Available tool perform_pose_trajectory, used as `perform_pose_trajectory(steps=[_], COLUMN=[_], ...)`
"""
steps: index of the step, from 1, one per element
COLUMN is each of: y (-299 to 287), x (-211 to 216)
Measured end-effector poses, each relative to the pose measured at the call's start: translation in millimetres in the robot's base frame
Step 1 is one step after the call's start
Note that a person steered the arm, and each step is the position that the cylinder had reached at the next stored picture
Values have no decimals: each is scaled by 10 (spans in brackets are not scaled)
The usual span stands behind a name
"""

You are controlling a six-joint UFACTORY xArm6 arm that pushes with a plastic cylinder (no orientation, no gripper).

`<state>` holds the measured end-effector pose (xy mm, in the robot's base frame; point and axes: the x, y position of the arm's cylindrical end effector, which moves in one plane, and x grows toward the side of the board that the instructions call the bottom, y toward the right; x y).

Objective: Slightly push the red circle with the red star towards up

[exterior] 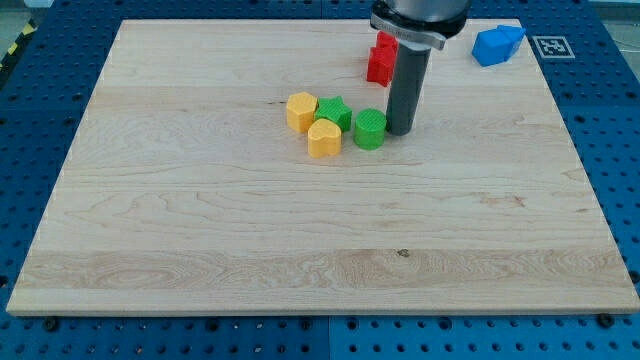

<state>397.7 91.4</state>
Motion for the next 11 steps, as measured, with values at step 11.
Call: perform_pose_trajectory(steps=[11], y=[-427], x=[-774])
